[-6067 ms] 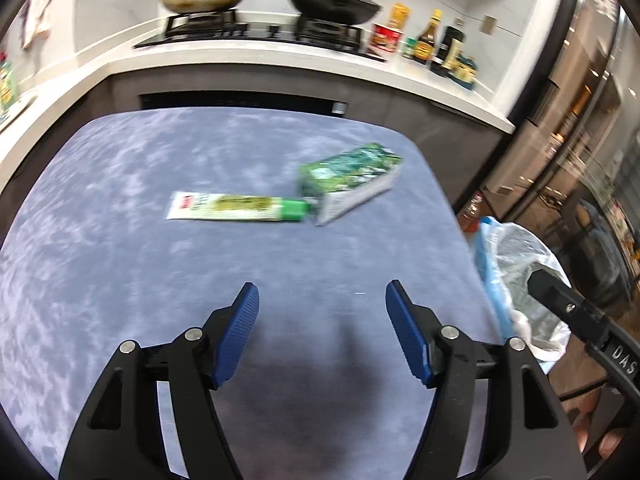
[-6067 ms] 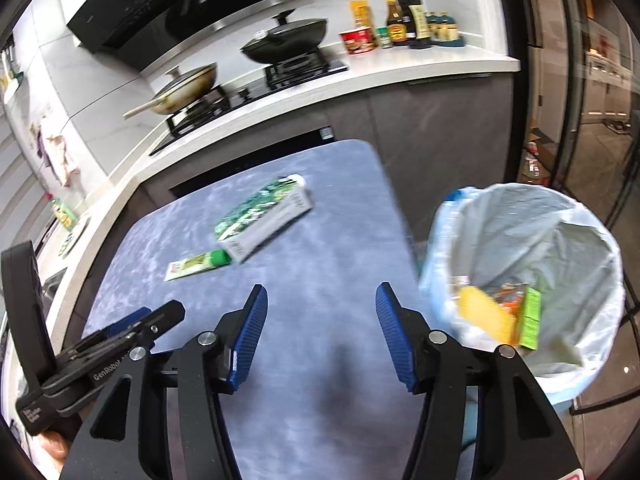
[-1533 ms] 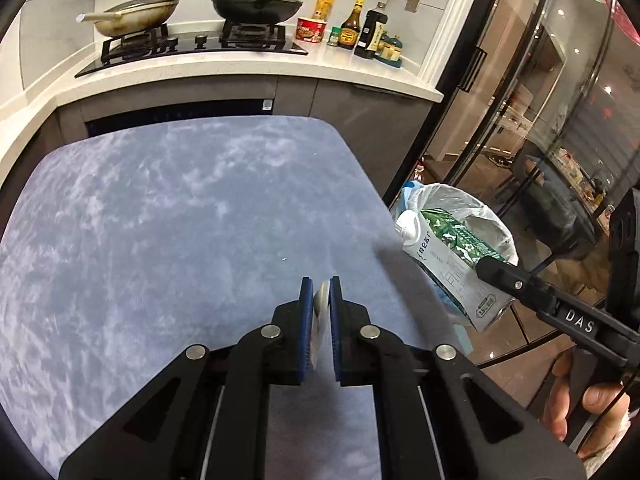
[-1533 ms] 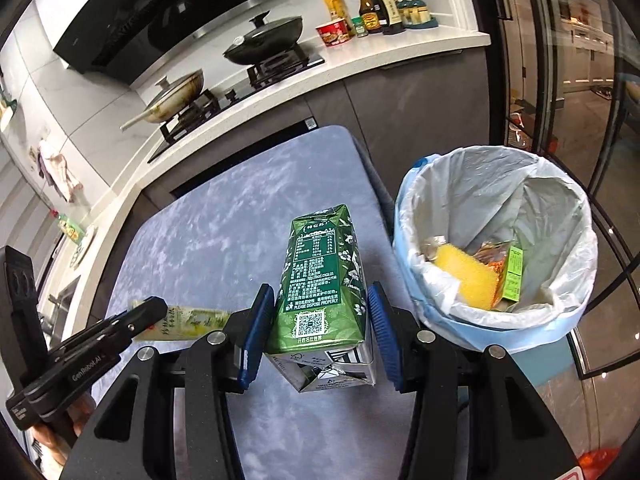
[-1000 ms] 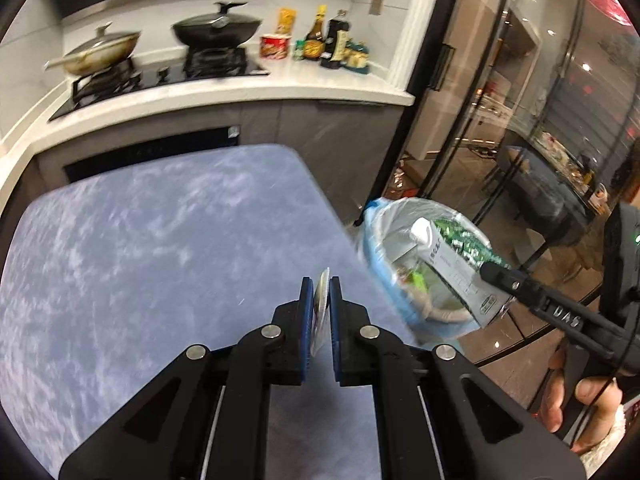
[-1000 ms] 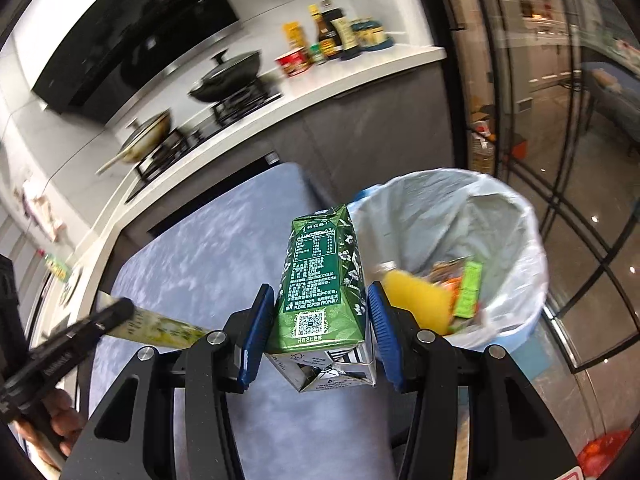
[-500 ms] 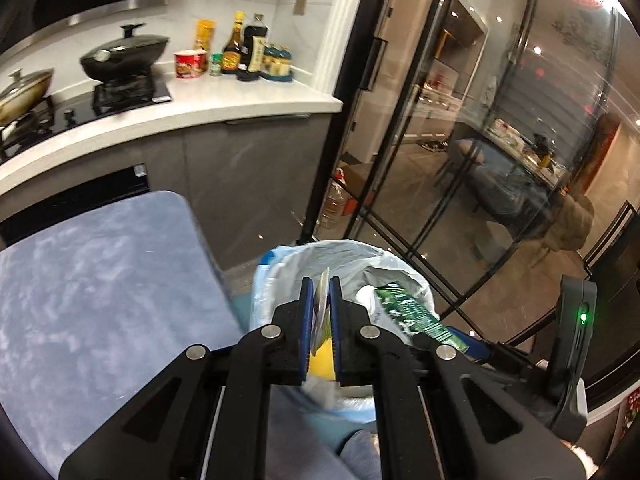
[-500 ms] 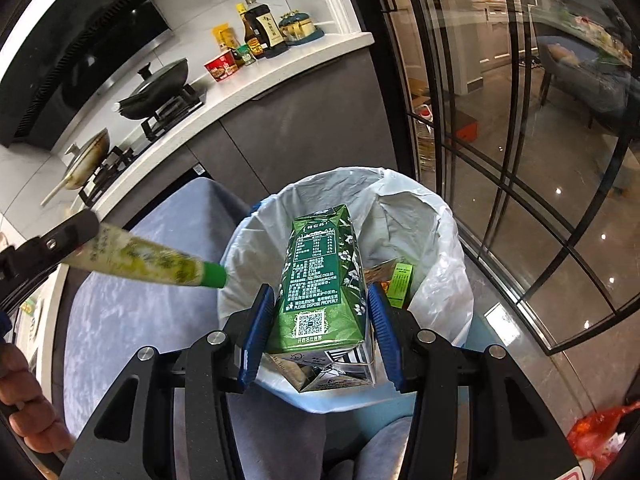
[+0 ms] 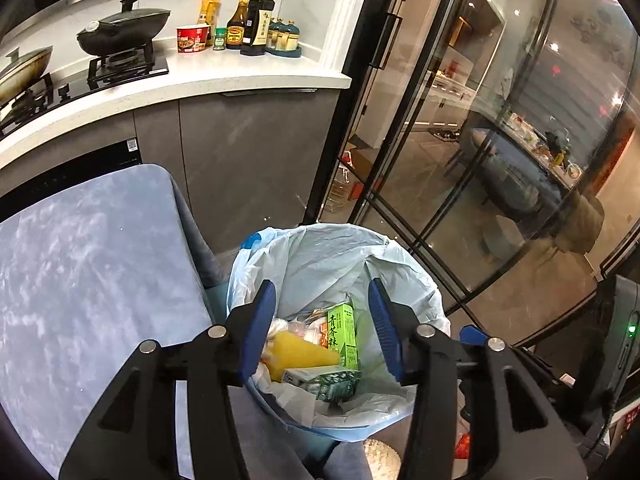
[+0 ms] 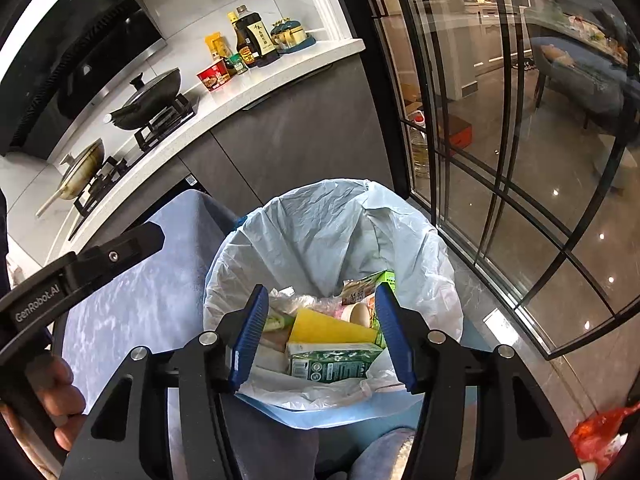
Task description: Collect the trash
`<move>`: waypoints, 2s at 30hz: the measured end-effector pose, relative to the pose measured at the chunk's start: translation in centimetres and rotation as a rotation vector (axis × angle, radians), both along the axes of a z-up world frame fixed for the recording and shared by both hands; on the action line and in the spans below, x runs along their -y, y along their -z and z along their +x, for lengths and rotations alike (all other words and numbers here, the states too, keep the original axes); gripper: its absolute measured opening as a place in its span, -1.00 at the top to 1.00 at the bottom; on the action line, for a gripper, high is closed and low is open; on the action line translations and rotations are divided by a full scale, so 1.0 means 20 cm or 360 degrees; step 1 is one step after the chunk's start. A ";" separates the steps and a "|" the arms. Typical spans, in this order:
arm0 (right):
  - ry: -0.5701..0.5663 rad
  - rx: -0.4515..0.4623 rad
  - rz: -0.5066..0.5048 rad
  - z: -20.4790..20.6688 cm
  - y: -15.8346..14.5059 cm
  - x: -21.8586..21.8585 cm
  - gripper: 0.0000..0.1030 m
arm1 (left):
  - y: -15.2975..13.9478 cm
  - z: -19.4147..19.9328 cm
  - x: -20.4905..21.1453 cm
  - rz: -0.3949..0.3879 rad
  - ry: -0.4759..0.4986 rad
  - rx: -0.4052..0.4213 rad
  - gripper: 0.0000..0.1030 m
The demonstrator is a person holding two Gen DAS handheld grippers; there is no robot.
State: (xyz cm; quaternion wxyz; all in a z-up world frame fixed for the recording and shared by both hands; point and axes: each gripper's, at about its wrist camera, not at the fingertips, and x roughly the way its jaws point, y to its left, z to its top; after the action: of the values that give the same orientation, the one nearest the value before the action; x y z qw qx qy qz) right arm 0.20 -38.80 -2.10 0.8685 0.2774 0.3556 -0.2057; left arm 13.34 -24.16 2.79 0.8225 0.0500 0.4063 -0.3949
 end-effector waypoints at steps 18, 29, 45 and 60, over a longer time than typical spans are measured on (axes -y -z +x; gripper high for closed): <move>-0.0051 0.0010 -0.0030 -0.03 -0.06 -0.09 -0.07 | 0.00 -0.09 -0.06 0.0093 -0.0050 0.0078 0.11; -0.0134 -0.0003 -0.0131 -0.08 -0.13 -0.22 -0.20 | -0.01 -0.17 -0.20 0.0196 -0.0195 0.0121 0.11; -0.0227 -0.0085 -0.0261 -0.22 -0.16 -0.42 -0.59 | 0.00 -0.39 -0.46 0.0350 -0.0391 0.0173 -0.44; -0.0260 -0.0162 -0.0363 -0.32 -0.14 -0.55 -0.65 | 0.05 -0.53 -0.65 0.0409 -0.0527 0.0152 -0.77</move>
State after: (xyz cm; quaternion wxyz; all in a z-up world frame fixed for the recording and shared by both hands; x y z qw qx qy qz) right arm -6.13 -27.80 0.66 0.8891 0.1363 0.3949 -0.1872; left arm 2.69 -11.19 1.88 0.8813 0.1057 0.4166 -0.1965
